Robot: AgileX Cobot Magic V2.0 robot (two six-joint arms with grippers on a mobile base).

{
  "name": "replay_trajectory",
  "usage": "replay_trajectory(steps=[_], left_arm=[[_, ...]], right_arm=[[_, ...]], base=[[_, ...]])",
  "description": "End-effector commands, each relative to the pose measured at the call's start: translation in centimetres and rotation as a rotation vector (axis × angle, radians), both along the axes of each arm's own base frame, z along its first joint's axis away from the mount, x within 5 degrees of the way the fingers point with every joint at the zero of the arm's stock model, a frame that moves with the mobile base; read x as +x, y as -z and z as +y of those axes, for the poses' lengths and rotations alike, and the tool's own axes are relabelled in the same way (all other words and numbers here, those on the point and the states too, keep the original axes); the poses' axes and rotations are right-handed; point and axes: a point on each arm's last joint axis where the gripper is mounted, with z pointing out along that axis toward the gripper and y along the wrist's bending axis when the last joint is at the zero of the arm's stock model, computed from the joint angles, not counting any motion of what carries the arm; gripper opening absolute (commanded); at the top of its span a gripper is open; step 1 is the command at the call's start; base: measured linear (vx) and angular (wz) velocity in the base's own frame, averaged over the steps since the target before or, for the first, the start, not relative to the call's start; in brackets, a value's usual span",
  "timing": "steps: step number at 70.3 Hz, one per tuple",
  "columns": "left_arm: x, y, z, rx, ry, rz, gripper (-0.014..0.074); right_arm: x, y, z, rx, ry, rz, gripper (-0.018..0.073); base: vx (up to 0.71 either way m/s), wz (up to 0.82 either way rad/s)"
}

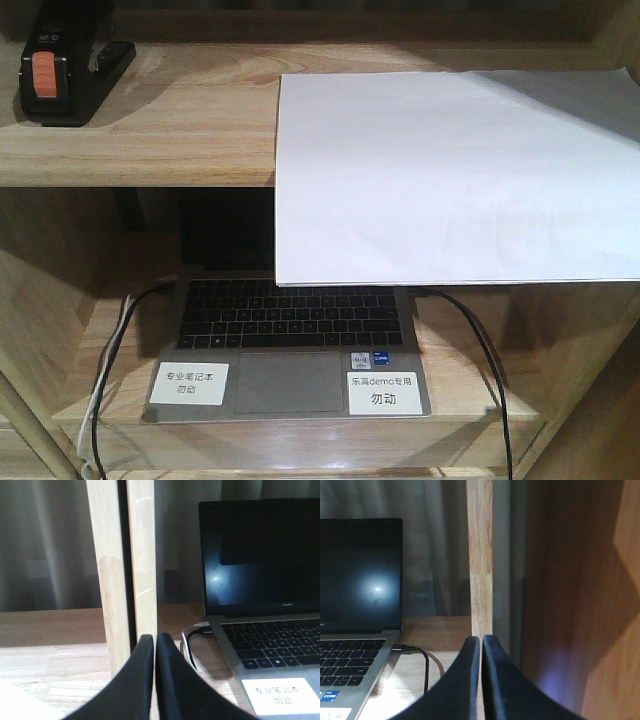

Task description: Grab stapler and paper to desk for stapling

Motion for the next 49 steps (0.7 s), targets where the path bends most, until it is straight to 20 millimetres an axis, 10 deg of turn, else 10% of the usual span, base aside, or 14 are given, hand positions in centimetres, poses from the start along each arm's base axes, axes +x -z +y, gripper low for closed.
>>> replay_trajectory(steps=[1,49], left_arm=[[-0.03,-0.37,0.03,-0.020,-0.004,-0.074,-0.0006],[-0.03,-0.37,0.03,-0.020,-0.004,-0.074,-0.0006]], right_arm=[[-0.03,-0.51,-0.01,-0.011,0.002,-0.075,-0.0006],[-0.03,-0.51,-0.01,-0.011,0.002,-0.075,-0.0006]], base=[[0.00,0.00],[0.00,0.00]])
